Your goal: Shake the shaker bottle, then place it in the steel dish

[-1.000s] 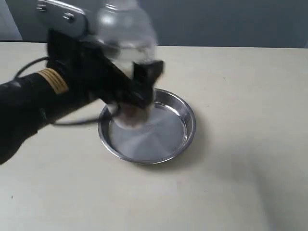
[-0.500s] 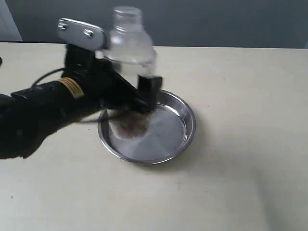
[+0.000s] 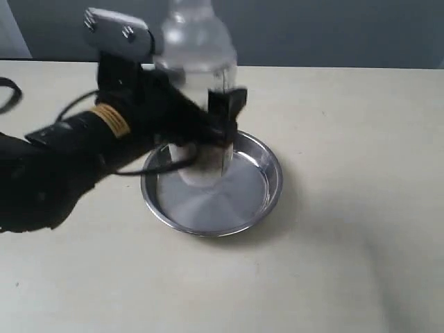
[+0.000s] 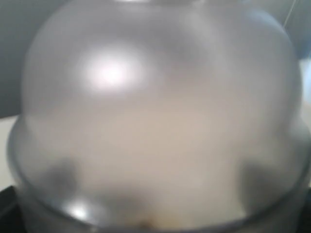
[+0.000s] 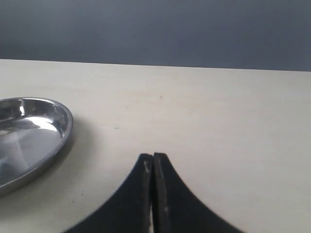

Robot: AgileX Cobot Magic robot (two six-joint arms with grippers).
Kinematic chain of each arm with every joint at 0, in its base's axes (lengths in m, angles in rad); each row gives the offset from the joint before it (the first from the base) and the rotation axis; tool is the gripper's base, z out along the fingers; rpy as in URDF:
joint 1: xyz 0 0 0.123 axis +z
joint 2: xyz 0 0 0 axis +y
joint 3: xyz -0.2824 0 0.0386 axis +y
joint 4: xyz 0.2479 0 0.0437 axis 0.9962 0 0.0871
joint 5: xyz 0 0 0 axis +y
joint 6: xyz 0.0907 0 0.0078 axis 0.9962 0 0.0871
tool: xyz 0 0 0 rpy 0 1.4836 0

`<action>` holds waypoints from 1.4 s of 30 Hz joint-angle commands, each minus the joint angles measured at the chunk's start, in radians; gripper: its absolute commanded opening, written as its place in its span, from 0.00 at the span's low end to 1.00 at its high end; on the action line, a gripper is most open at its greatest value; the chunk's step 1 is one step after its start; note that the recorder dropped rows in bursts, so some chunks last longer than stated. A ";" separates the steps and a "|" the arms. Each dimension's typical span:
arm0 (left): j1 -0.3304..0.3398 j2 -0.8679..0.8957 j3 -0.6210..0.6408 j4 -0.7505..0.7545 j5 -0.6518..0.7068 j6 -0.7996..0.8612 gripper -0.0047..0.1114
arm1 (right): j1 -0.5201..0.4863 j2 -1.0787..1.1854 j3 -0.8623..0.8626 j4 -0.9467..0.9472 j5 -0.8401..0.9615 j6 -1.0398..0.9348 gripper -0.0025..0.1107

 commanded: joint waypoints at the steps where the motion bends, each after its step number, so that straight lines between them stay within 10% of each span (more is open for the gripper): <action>1: -0.043 -0.148 -0.103 0.290 -0.154 -0.012 0.04 | 0.004 -0.004 0.001 -0.001 -0.014 -0.001 0.02; 5: -0.002 -0.062 -0.050 0.045 0.108 0.099 0.04 | 0.004 -0.004 0.001 -0.001 -0.014 -0.001 0.02; 8: 0.001 0.028 -0.019 -0.063 0.072 0.083 0.04 | 0.004 -0.004 0.001 -0.001 -0.014 -0.001 0.02; 13: -0.063 -0.139 -0.108 0.165 -0.078 0.132 0.04 | 0.004 -0.004 0.001 -0.001 -0.014 -0.001 0.02; 19: -0.020 0.051 -0.008 -0.184 -0.038 0.137 0.04 | 0.004 -0.004 0.001 -0.001 -0.014 -0.001 0.02; 24: -0.075 -0.083 -0.086 0.180 -0.230 0.051 0.04 | 0.004 -0.004 0.001 -0.001 -0.014 -0.001 0.02; 30: -0.050 -0.042 -0.050 -0.075 -0.076 0.152 0.04 | 0.004 -0.004 0.001 -0.001 -0.014 -0.001 0.02; 42: -0.066 -0.059 -0.040 0.062 -0.286 0.089 0.04 | 0.004 -0.004 0.001 -0.001 -0.014 -0.001 0.02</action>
